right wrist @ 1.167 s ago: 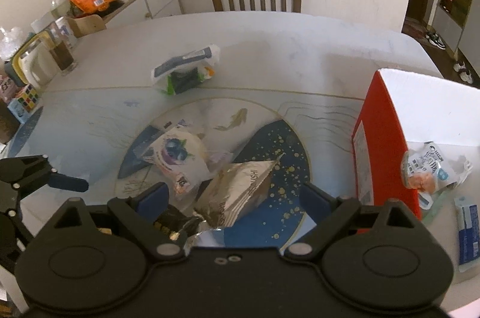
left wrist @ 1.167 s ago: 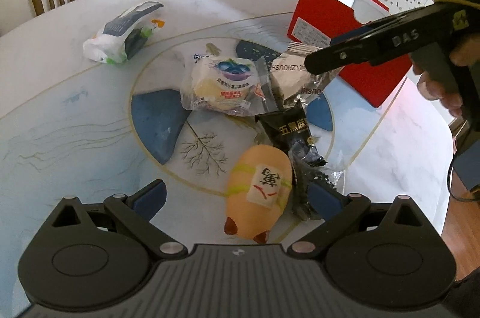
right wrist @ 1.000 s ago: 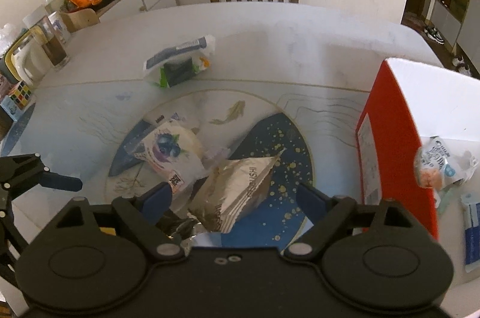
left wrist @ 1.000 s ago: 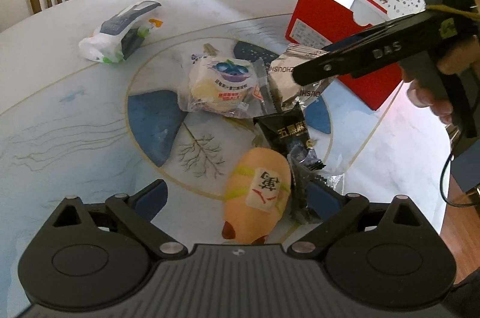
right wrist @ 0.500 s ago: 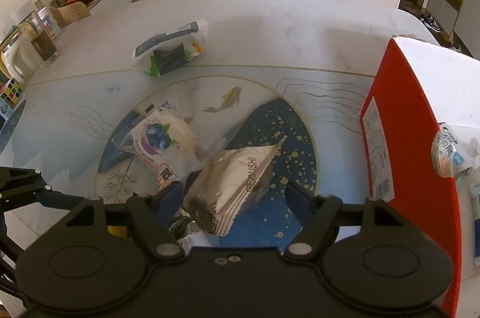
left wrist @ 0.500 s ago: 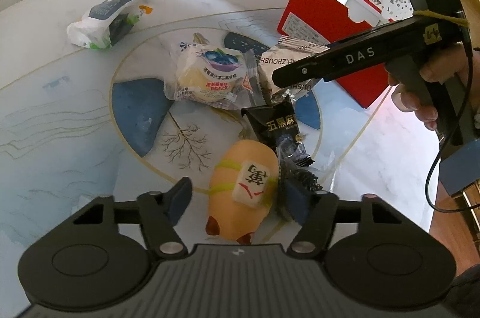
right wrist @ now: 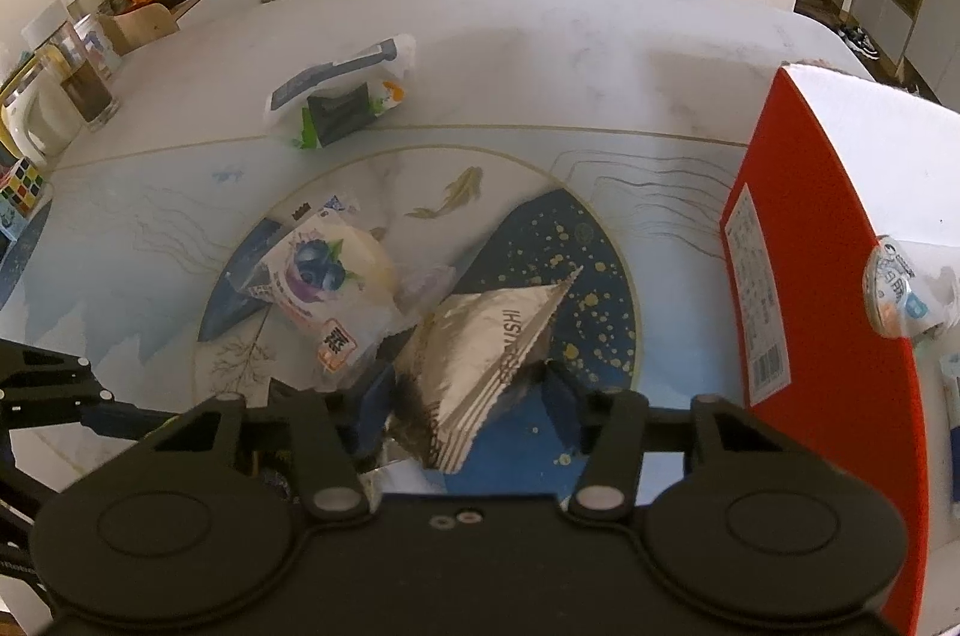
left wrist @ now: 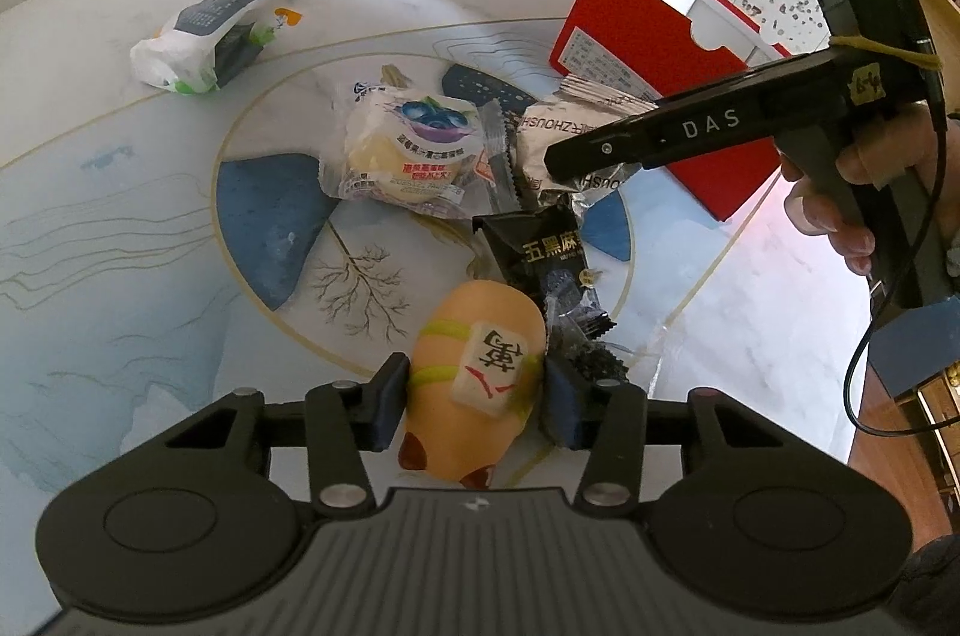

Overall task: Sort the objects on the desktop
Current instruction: 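Grasp the orange pig-shaped bun with the left tool while the right tool grasps the silver foil bag, then carry the pig bun and silver foil bag with both tools over the shoebox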

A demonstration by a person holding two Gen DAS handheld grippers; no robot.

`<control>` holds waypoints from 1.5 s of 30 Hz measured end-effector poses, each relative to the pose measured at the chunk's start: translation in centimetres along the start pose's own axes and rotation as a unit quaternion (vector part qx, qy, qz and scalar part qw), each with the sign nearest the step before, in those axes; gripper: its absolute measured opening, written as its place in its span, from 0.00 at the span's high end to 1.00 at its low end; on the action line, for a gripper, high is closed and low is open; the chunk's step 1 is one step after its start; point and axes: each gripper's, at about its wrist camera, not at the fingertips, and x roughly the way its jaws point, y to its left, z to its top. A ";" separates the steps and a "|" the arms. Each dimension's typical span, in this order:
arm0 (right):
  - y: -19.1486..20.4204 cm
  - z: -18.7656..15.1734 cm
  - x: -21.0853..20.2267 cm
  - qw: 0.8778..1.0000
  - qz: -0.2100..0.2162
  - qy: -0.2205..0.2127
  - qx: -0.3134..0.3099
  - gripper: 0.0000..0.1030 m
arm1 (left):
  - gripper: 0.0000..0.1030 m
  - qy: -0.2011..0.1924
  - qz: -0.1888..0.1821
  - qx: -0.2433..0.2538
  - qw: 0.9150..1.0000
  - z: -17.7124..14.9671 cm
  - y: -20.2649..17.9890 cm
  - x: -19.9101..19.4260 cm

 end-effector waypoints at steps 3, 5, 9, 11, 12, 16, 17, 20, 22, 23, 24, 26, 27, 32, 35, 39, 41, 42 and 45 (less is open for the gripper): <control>0.0 -0.1 -0.4 1.000 -0.001 -0.005 0.006 0.56 | 0.56 -0.001 0.002 -0.002 1.000 0.0 -0.1 -0.1; 0.0 -0.2 -0.7 1.000 -0.001 -0.009 0.009 0.58 | 0.56 -0.002 0.001 -0.005 1.000 -0.1 -0.2 -0.2; -0.1 -0.6 -1.5 1.000 -0.004 -0.015 0.014 0.60 | 0.56 -0.008 0.001 -0.009 1.000 -0.1 -0.3 -0.6; -0.2 -0.7 -1.9 1.000 -0.004 -0.018 0.019 0.60 | 0.56 -0.011 0.001 -0.010 1.000 -0.1 -0.3 -0.9; -0.2 -0.8 -2.1 1.000 -0.005 -0.020 0.021 0.60 | 0.56 -0.013 0.001 -0.011 1.000 -0.1 -0.4 -1.1; -0.4 -1.1 -3.2 0.999 -0.005 -0.029 0.029 0.60 | 0.56 -0.021 -0.001 -0.015 1.000 0.1 -0.5 -1.8; -0.4 -1.1 -3.5 0.999 -0.004 -0.030 0.030 0.60 | 0.56 -0.023 0.000 -0.017 1.000 0.1 -0.5 -2.0; -0.5 -1.2 -4.4 0.999 -0.002 -0.036 0.032 0.60 | 0.56 -0.026 0.003 -0.020 0.999 0.1 -0.6 -2.4; -0.4 -1.3 -4.9 0.999 0.000 -0.040 0.034 0.60 | 0.56 -0.028 0.005 -0.022 0.999 0.2 -0.6 -2.7; -0.4 -1.3 -5.1 0.999 0.001 -0.041 0.034 0.60 | 0.56 -0.029 0.007 -0.023 0.999 0.2 -0.6 -2.9; -0.3 -1.4 -5.3 0.999 0.003 -0.041 0.035 0.60 | 0.56 -0.029 0.009 -0.024 0.999 0.2 -0.6 -3.0; -0.2 -1.4 -5.6 0.998 0.007 -0.042 0.036 0.60 | 0.56 -0.031 0.010 -0.026 0.999 0.3 -0.7 -3.3; -0.1 -1.4 -5.8 0.998 0.008 -0.043 0.036 0.60 | 0.56 -0.032 0.011 -0.027 0.999 0.3 -0.7 -3.4; 0.1 -1.8 -6.5 0.998 0.015 -0.045 0.038 0.61 | 0.56 -0.038 0.015 -0.030 0.999 0.5 -1.0 -4.0; 0.3 -2.1 -7.0 0.998 0.020 -0.047 0.040 0.60 | 0.56 -0.039 0.019 -0.034 0.998 0.6 -1.2 -4.3; 0.5 -2.4 -7.7 0.997 0.029 -0.049 0.048 0.61 | 0.56 -0.044 0.024 -0.041 0.998 0.7 -1.6 -4.9; 0.6 -2.6 -8.0 0.997 0.035 -0.051 0.051 0.61 | 0.56 -0.045 0.028 -0.043 0.998 0.8 -1.9 -5.1; 0.7 -2.6 -8.2 0.997 0.037 -0.052 0.052 0.61 | 0.56 -0.045 0.030 -0.045 0.998 0.8 -2.0 -5.2; 1.0 -2.8 -8.8 0.996 0.042 -0.057 0.052 0.61 | 0.56 -0.045 0.034 -0.046 0.997 0.9 -2.3 -5.5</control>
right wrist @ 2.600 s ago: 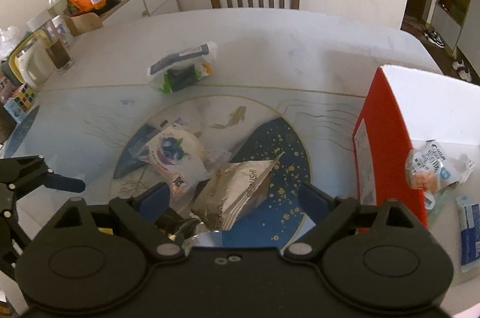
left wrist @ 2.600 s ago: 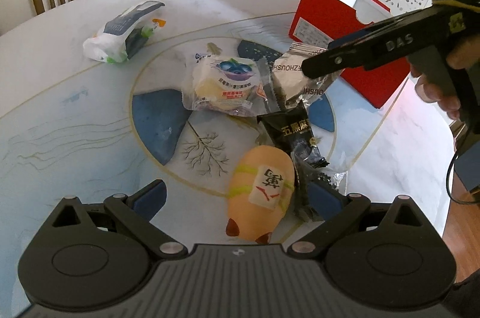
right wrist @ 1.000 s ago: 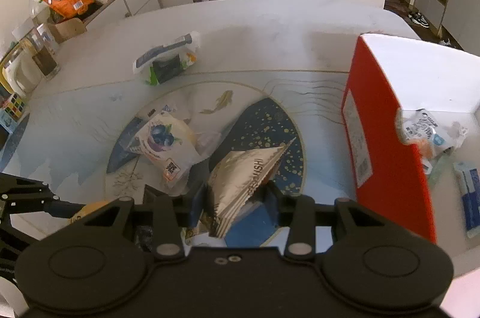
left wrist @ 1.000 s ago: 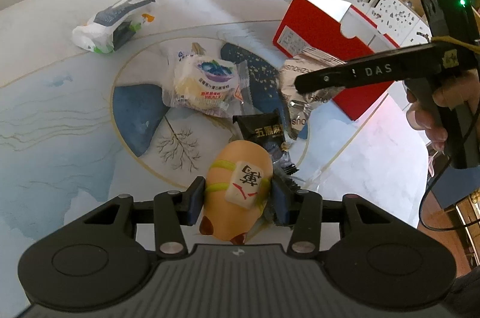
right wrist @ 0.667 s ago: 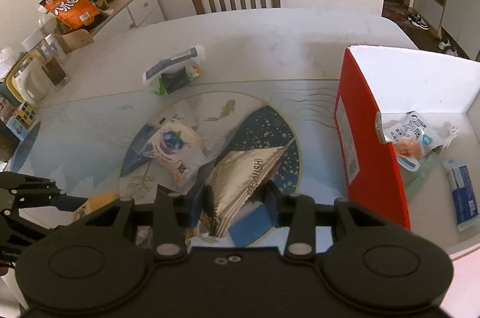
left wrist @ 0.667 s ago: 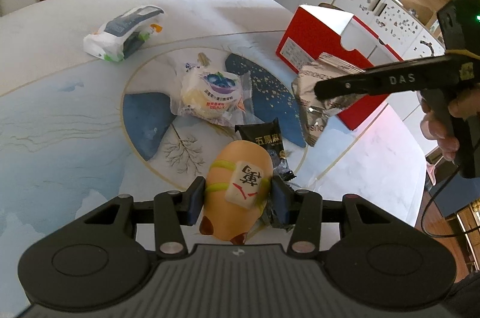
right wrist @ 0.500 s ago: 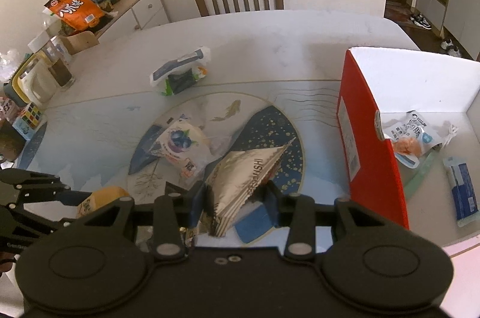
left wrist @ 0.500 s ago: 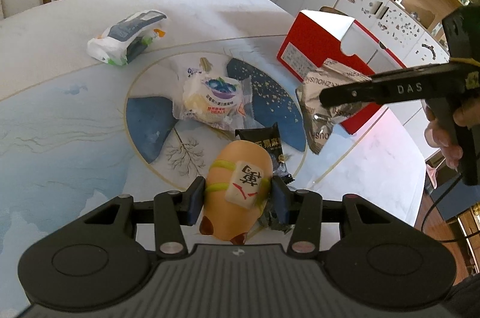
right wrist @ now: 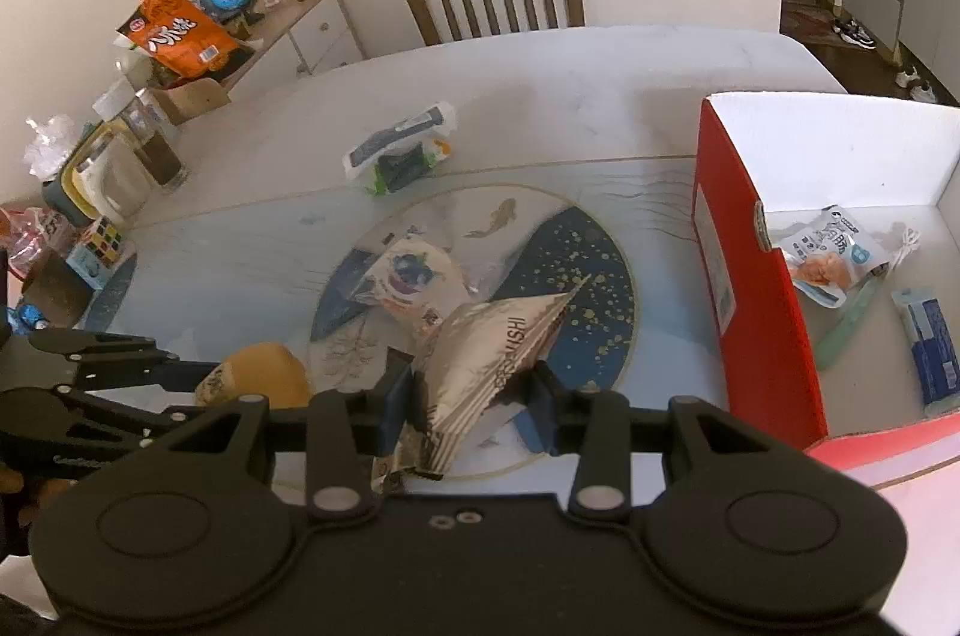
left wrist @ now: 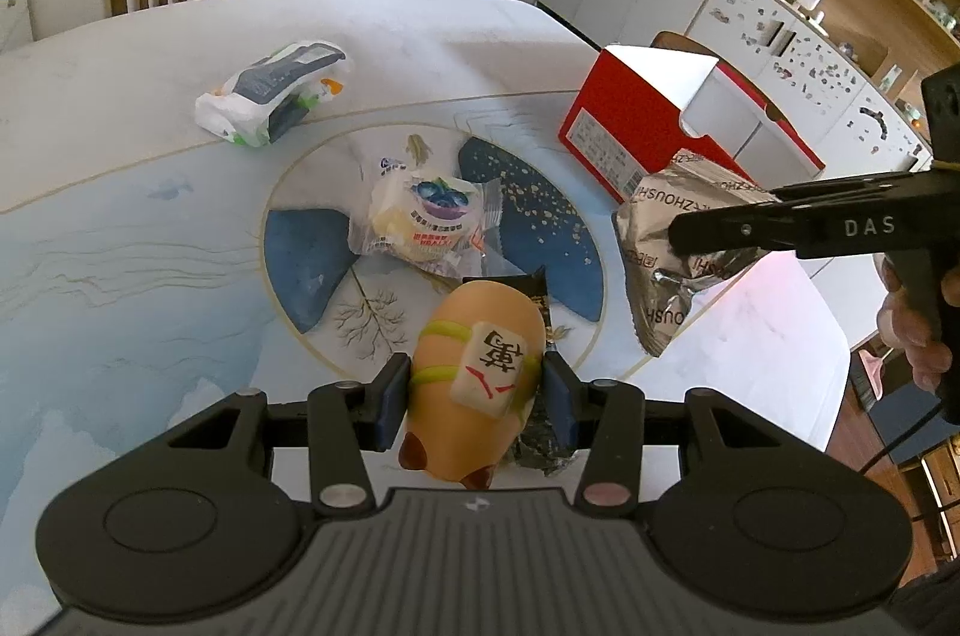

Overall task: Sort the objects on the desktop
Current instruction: 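Carry the pig bun and silver foil bag with both tools over the shoebox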

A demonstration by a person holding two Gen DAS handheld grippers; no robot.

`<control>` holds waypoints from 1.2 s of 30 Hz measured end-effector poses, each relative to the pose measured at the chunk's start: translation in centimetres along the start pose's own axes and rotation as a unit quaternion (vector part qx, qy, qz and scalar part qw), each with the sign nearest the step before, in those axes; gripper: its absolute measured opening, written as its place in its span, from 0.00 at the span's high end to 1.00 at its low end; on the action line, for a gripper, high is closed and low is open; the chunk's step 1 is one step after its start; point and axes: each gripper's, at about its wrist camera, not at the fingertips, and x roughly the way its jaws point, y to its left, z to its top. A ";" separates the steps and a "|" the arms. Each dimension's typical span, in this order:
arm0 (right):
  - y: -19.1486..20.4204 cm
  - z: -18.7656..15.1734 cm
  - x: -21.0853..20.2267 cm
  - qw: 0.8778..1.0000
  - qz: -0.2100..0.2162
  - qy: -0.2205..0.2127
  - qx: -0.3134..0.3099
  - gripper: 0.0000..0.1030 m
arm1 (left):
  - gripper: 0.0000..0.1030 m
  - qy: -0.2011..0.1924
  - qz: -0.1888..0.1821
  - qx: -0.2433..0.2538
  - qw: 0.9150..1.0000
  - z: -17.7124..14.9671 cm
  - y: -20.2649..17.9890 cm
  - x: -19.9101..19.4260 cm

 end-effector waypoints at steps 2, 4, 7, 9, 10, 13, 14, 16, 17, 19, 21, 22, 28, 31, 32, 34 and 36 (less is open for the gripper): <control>0.0 0.0 -0.5 1.000 0.002 -0.004 0.000 0.61 | 0.56 0.001 0.003 0.000 1.000 0.1 -0.3 -0.2; -0.1 0.2 -1.0 1.000 0.003 -0.008 0.001 0.61 | 0.56 0.000 0.005 -0.001 1.000 0.3 -0.6 -0.5; -0.5 0.5 -1.8 1.000 0.001 -0.016 0.002 0.61 | 0.56 -0.004 0.008 -0.003 1.000 0.8 -1.1 -1.0; -0.8 0.7 -2.3 1.000 -0.002 -0.020 0.002 0.61 | 0.56 -0.008 0.008 -0.002 1.000 1.2 -1.5 -1.3; -0.9 0.8 -2.5 1.000 -0.004 -0.022 0.002 0.61 | 0.56 -0.010 0.008 0.000 1.000 1.4 -1.8 -1.5; -1.3 1.0 -3.3 1.000 -0.007 -0.027 0.001 0.61 | 0.56 -0.015 0.007 0.007 1.000 2.0 -2.8 -1.9; -1.4 1.0 -3.6 1.000 -0.007 -0.030 0.001 0.61 | 0.56 -0.017 0.006 0.009 1.000 2.2 -3.1 -2.0; -1.7 1.2 -4.2 0.999 -0.008 -0.037 0.000 0.61 | 0.56 -0.021 0.006 0.014 1.000 2.6 -3.8 -2.1; -1.9 1.3 -4.4 0.999 -0.008 -0.040 0.001 0.61 | 0.56 -0.022 0.006 0.016 1.000 2.8 -4.0 -2.1; -2.3 1.6 -5.0 0.999 -0.008 -0.048 0.003 0.61 | 0.56 -0.024 0.006 0.020 0.999 3.1 -4.5 -2.0; -2.8 1.8 -5.5 0.998 -0.009 -0.055 0.005 0.61 | 0.56 -0.028 0.009 0.019 0.999 3.4 -5.1 -1.9; -3.1 1.9 -5.7 0.998 -0.009 -0.058 0.006 0.61 | 0.56 -0.029 0.010 0.020 0.999 3.6 -5.3 -1.7; -5.0 2.2 -6.6 0.998 -0.010 -0.069 0.009 0.61 | 0.56 -0.031 0.014 0.021 0.999 4.5 -6.8 -0.9; -6.1 2.5 -7.0 0.997 -0.010 -0.073 0.009 0.61 | 0.56 -0.033 0.015 0.021 0.999 5.1 -7.6 -0.4; -6.5 2.5 -7.1 0.997 -0.009 -0.074 0.009 0.61 | 0.56 -0.033 0.016 0.021 0.999 5.4 -7.9 -0.2; -7.3 2.8 -7.4 0.997 -0.009 -0.077 0.009 0.61 | 0.56 -0.035 0.017 0.022 0.999 5.9 -8.5 0.2; -8.1 3.0 -7.7 0.997 -0.009 -0.081 0.009 0.61 | 0.56 -0.037 0.016 0.024 0.999 6.6 -9.2 0.7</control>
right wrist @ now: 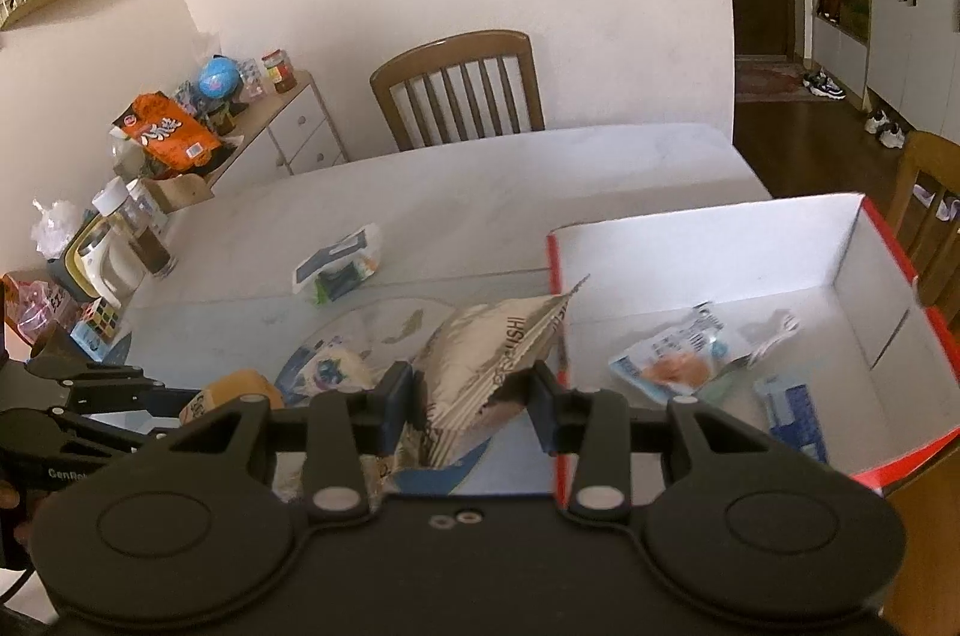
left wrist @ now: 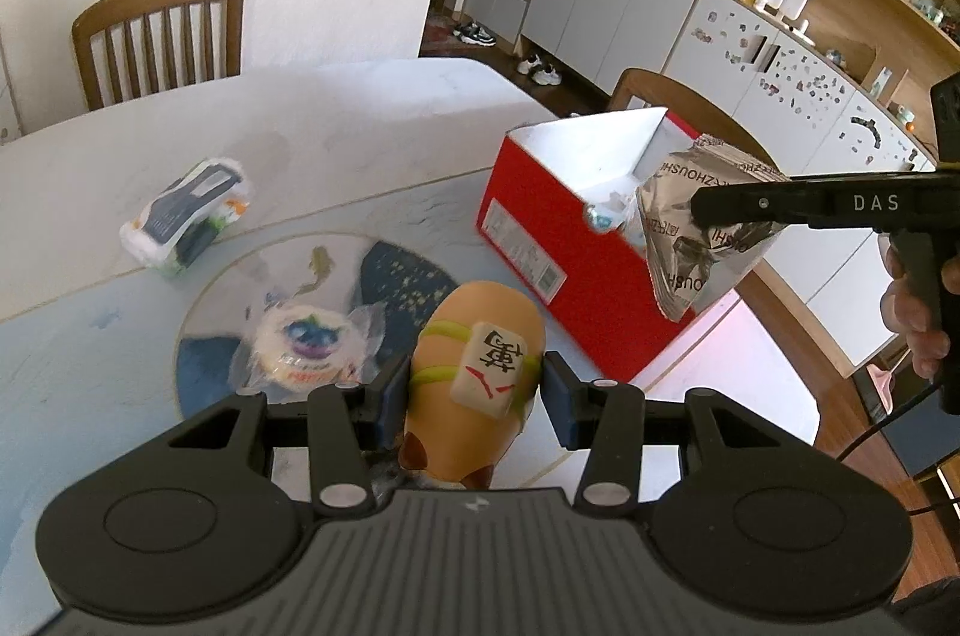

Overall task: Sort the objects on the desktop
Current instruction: 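Carry the pig bun and silver foil bag with both tools over the shoebox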

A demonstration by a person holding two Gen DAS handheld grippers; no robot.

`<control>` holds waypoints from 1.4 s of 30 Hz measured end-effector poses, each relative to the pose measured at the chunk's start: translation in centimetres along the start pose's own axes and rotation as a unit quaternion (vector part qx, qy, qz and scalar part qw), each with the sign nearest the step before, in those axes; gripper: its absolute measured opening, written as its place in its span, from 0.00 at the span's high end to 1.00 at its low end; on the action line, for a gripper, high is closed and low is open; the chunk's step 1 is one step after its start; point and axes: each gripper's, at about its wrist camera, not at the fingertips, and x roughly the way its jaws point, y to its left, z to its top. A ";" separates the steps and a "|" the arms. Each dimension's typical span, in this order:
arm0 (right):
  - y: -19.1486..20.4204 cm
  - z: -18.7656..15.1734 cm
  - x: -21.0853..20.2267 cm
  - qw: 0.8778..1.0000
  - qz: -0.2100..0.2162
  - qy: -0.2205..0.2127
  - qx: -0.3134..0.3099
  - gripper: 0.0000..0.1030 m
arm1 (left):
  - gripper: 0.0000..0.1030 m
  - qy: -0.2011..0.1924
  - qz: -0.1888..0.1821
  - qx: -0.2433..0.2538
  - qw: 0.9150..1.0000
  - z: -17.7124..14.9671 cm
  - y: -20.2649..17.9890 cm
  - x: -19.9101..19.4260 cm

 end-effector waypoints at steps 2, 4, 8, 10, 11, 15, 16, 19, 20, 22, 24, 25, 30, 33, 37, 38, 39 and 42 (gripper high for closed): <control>-0.9 0.2 -0.2 1.000 -0.002 -0.003 0.001 0.61 | 0.56 -0.001 -0.001 0.003 1.000 0.7 -0.8 0.6; -1.9 0.3 -0.5 1.000 -0.005 -0.005 0.002 0.61 | 0.56 -0.001 -0.003 0.007 1.000 1.3 -1.6 1.3; -4.1 0.6 -0.9 1.000 -0.015 -0.005 0.005 0.61 | 0.56 -0.001 -0.010 0.016 1.000 2.5 -3.2 2.9; -5.4 0.8 -1.2 1.000 -0.021 -0.006 0.008 0.61 | 0.56 0.001 -0.015 0.021 1.000 3.2 -4.2 3.8; -5.9 0.9 -1.4 1.000 -0.024 -0.006 0.009 0.61 | 0.56 0.002 -0.017 0.025 1.000 3.5 -4.6 4.1; -8.3 1.1 -1.7 0.999 -0.037 -0.007 0.016 0.61 | 0.56 0.007 -0.023 0.042 0.999 4.8 -6.5 5.7; -8.9 1.1 -1.7 0.999 -0.039 -0.008 0.018 0.61 | 0.56 0.008 -0.024 0.046 0.999 5.1 -7.0 6.1; -10.6 1.3 -1.6 0.999 -0.044 -0.006 0.023 0.61 | 0.56 0.011 -0.027 0.058 0.998 6.1 -8.2 7.2; -11.1 1.3 -1.5 0.999 -0.045 -0.006 0.024 0.61 | 0.56 0.011 -0.028 0.061 0.998 6.4 -8.6 7.5; -11.9 1.4 -1.3 0.999 -0.046 -0.004 0.024 0.61 | 0.56 0.011 -0.031 0.067 0.997 7.1 -9.4 8.1; -12.7 1.5 -1.1 0.999 -0.048 -0.003 0.024 0.61 | 0.56 0.012 -0.033 0.076 0.996 7.6 -10.3 8.8; -13.1 1.6 -1.0 0.998 -0.049 -0.001 0.025 0.61 | 0.56 0.013 -0.035 0.080 0.996 7.9 -10.7 9.2; -14.9 1.7 -0.4 0.998 -0.057 0.008 0.025 0.61 | 0.56 0.025 -0.042 0.100 0.994 8.6 -12.8 11.2; -15.9 1.8 0.1 0.998 -0.060 0.013 0.027 0.61 | 0.56 0.037 -0.047 0.114 0.992 8.8 -13.9 12.5; -16.9 1.7 1.0 0.997 -0.064 0.025 0.028 0.61 | 0.56 0.055 -0.046 0.134 0.988 8.9 -14.9 14.2; -17.1 1.7 1.3 0.997 -0.064 0.027 0.028 0.61 | 0.56 0.058 -0.044 0.140 0.987 9.1 -15.3 14.7; -17.3 1.7 1.5 0.997 -0.066 0.030 0.028 0.61 | 0.56 0.061 -0.043 0.145 0.987 9.3 -15.5 15.0; -17.8 1.7 2.3 0.997 -0.070 0.034 0.027 0.61 | 0.56 0.072 -0.044 0.159 0.984 9.5 -16.0 16.1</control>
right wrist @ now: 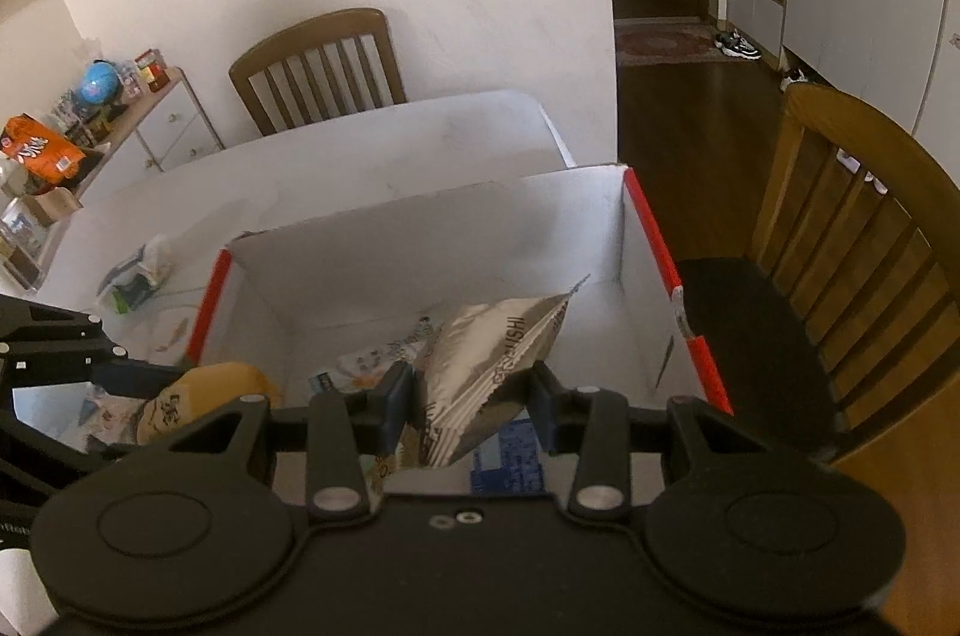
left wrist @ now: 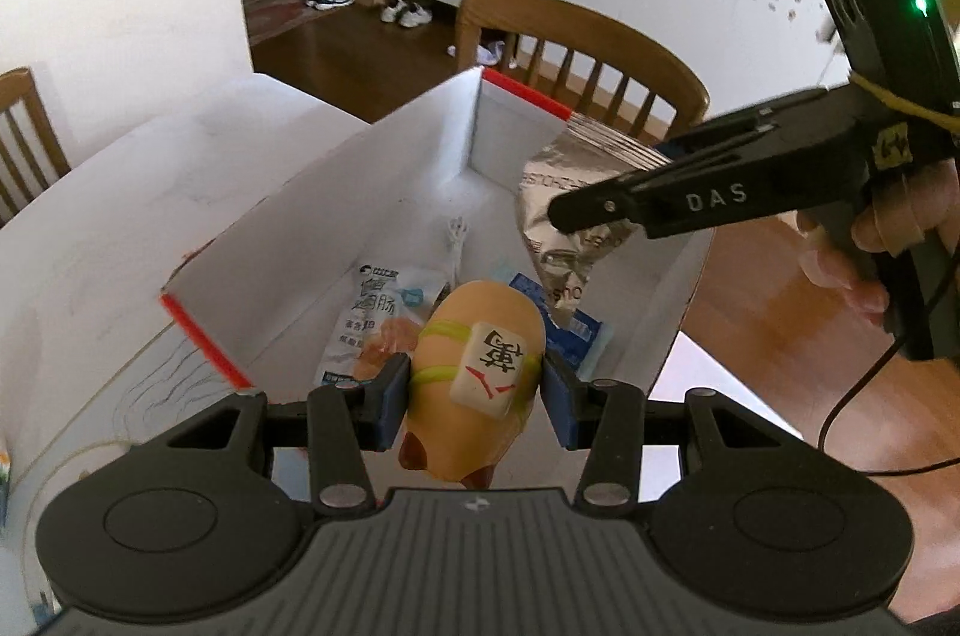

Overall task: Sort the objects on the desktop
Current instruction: 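Carry the pig bun and silver foil bag with both tools over the shoebox, then lower into the box and open the left tool while the right tool releases the foil bag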

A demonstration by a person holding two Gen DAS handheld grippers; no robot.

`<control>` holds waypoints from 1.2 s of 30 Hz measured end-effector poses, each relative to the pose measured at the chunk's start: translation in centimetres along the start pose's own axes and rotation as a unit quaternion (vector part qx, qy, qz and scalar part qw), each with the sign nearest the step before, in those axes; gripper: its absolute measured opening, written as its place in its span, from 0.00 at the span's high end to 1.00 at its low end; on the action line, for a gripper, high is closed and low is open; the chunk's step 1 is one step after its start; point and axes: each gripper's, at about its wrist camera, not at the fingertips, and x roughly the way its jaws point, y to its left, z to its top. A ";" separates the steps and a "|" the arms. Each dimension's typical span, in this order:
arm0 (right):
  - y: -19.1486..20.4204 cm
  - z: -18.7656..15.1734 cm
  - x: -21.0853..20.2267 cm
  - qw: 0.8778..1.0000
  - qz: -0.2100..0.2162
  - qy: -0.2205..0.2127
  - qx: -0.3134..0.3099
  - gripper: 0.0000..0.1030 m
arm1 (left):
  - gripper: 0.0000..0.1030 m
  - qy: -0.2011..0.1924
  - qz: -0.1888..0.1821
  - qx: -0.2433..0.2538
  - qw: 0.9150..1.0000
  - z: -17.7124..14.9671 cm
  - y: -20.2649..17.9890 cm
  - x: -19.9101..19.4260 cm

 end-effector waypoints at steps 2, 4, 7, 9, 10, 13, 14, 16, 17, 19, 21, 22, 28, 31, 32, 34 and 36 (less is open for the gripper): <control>-0.2 0.1 0.5 1.000 0.002 0.002 -0.002 0.61 | 0.56 0.009 0.001 0.007 1.000 0.4 -0.2 0.7; -0.3 0.3 0.9 1.000 0.002 0.006 -0.006 0.61 | 0.56 0.017 0.001 0.009 1.000 0.6 -0.2 1.5; -0.5 0.6 1.6 1.000 0.002 0.011 -0.012 0.61 | 0.56 0.031 -0.001 0.001 1.000 0.6 0.0 2.5; -0.6 0.8 2.0 1.000 0.006 0.013 -0.010 0.61 | 0.56 0.039 0.000 -0.001 0.999 0.7 0.1 3.1; -0.7 1.0 2.3 1.000 0.006 0.014 -0.009 0.61 | 0.56 0.042 0.000 -0.001 0.999 0.7 0.1 3.4; -0.5 1.3 3.0 1.000 0.006 0.019 -0.015 0.61 | 0.56 0.053 0.004 0.003 0.999 0.6 0.1 4.2; -0.5 1.3 3.2 1.000 0.005 0.020 -0.018 0.61 | 0.56 0.056 0.006 0.006 0.998 0.5 0.0 4.4; -0.6 1.3 3.7 0.999 0.002 0.027 -0.021 0.61 | 0.56 0.063 0.007 0.008 0.998 0.5 -0.1 5.0; -0.7 1.3 4.0 0.999 0.000 0.030 -0.020 0.61 | 0.56 0.067 0.008 0.009 0.998 0.4 -0.2 5.2; -1.0 1.3 4.6 0.999 -0.004 0.037 -0.014 0.61 | 0.56 0.073 0.009 0.011 0.997 0.4 -0.3 5.7; -1.2 1.2 5.1 0.999 -0.004 0.041 -0.010 0.61 | 0.56 0.078 0.010 0.008 0.997 0.4 -0.1 6.2; -1.1 1.1 5.2 0.999 -0.005 0.042 -0.010 0.61 | 0.56 0.081 0.011 0.005 0.997 0.4 0.0 6.4; -1.6 1.4 6.1 0.999 -0.004 0.042 0.004 0.61 | 0.56 0.096 0.017 -0.007 0.995 0.4 0.6 7.7; -1.8 1.5 6.6 0.999 -0.001 0.044 0.009 0.61 | 0.56 0.101 0.017 -0.007 0.995 0.2 0.7 8.1; -1.8 1.5 6.8 0.999 -0.001 0.045 0.009 0.61 | 0.56 0.103 0.018 -0.006 0.995 0.2 0.7 8.2; -1.8 1.4 7.0 0.999 0.002 0.048 0.009 0.61 | 0.56 0.106 0.016 -0.004 0.994 0.2 0.6 8.4; -1.8 1.4 7.4 0.999 0.006 0.053 0.011 0.61 | 0.56 0.109 0.017 -0.003 0.994 0.1 0.6 8.5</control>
